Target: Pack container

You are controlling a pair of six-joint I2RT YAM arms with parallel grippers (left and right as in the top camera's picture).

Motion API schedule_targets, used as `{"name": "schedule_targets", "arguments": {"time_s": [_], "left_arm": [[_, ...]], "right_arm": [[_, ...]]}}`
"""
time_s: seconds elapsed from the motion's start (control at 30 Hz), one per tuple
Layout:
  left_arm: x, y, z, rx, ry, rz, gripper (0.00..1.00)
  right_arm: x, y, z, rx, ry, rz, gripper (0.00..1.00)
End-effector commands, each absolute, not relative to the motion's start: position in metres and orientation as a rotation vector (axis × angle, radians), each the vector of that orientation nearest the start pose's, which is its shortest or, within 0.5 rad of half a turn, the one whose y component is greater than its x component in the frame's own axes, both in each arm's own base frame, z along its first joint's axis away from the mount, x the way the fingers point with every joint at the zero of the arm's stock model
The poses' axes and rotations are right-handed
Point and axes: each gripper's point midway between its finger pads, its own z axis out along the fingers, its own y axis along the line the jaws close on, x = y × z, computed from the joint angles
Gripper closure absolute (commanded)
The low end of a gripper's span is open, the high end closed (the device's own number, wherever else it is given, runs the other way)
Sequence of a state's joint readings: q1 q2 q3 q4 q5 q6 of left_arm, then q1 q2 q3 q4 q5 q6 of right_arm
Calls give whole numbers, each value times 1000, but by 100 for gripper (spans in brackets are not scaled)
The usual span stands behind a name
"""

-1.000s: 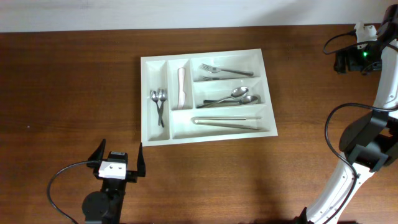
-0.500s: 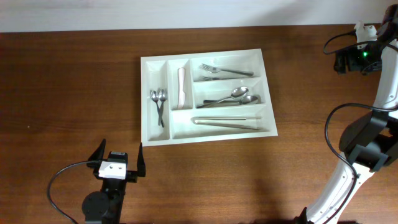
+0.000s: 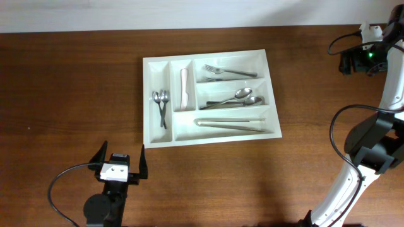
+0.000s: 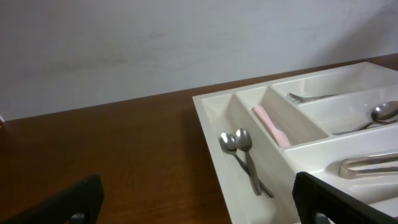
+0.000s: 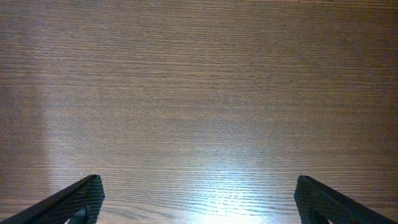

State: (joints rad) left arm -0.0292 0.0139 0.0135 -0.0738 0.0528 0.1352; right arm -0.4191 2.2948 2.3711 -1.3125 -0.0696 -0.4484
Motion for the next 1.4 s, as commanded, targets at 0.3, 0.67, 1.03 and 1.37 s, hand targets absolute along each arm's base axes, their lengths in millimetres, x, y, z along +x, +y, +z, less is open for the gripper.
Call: {"name": "schedule_targets", "arguments": {"time_s": [0.3,0.67,1.03,1.37], "left_arm": [[245,-15,158,184,1634,48,1],[245,-15,158,184,1633,48,1],[245,-15,158,184,1633,48,1],[245,-15,158,184,1633,48,1]], "right_arm": [[475,-197,153,-65,2816,-97,1],[475,-197,153,-65,2816,-97,1],[471,-208,153,-71,2838,-187,1],[475,-188,248,-79,2595,-220,1]]}}
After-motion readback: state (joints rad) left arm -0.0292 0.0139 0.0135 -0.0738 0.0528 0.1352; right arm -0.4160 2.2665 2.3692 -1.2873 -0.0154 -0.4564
